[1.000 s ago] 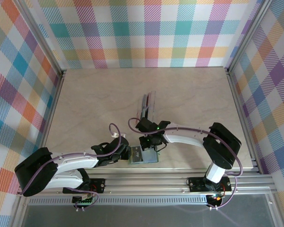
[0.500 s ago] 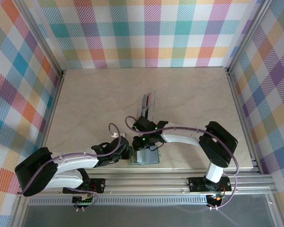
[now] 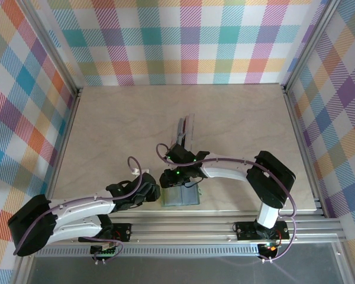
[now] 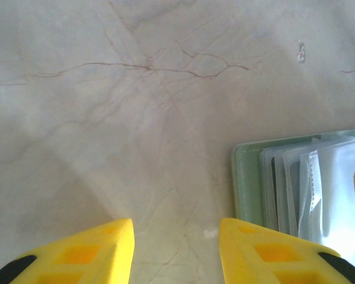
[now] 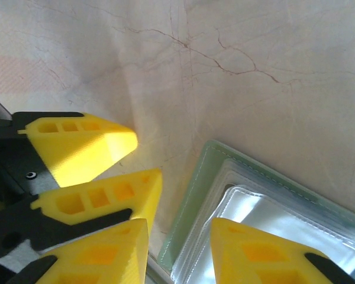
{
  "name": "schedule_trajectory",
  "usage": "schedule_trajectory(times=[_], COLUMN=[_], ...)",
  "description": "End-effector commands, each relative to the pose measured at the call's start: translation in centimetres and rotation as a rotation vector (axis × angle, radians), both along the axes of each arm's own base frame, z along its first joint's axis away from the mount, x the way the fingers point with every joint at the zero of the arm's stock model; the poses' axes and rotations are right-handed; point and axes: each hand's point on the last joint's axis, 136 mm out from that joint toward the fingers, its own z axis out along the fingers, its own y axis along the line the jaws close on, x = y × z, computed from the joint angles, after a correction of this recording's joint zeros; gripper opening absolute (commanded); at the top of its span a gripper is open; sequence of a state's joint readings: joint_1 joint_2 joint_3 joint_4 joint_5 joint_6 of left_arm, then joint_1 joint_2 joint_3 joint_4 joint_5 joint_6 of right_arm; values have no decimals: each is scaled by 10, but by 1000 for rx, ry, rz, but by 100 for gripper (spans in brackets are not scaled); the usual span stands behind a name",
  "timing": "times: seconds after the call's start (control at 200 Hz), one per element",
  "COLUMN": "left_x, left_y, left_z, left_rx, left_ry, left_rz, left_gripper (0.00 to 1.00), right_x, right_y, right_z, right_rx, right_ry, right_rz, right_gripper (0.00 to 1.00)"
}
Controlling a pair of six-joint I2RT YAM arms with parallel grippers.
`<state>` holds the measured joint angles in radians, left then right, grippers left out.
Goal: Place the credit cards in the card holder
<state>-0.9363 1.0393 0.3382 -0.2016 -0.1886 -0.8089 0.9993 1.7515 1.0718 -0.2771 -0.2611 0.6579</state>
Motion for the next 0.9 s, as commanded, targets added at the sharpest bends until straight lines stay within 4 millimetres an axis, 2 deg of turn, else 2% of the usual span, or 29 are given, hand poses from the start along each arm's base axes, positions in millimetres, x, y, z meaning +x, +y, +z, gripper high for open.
schedule_trajectory(times=[0.0, 0.145, 0.22, 0.38, 0.405, 0.545, 0.725, 0.895], left_x=[-2, -3, 2, 17, 25, 46, 80, 115], left_y=[17, 19, 14, 1, -6, -21, -39, -44], left_z=[0, 10, 18, 40, 50, 65, 76, 79], left_rx=[20, -9, -47, -117, -155, -230, -292, -317], left_ry=[0, 0, -8, -13, -38, -33, -24, -11], left_rz=[50, 46, 36, 18, 15, -2, -5, 15], left_gripper=[43, 44, 45, 45, 45, 46, 46, 46], right_x=[5, 24, 45, 83, 90, 119, 142, 159], right_y=[-2, -15, -31, -59, -64, -76, -72, -72], right_z=[4, 25, 39, 69, 73, 88, 89, 75], right_rx=[-28, -29, -58, -128, -140, -146, -178, -245], right_ry=[-45, -102, -161, -263, -280, -293, -282, -261], right_rz=[6, -32, -93, -183, -200, -249, -239, -253], right_gripper=[37, 43, 45, 43, 42, 42, 43, 44])
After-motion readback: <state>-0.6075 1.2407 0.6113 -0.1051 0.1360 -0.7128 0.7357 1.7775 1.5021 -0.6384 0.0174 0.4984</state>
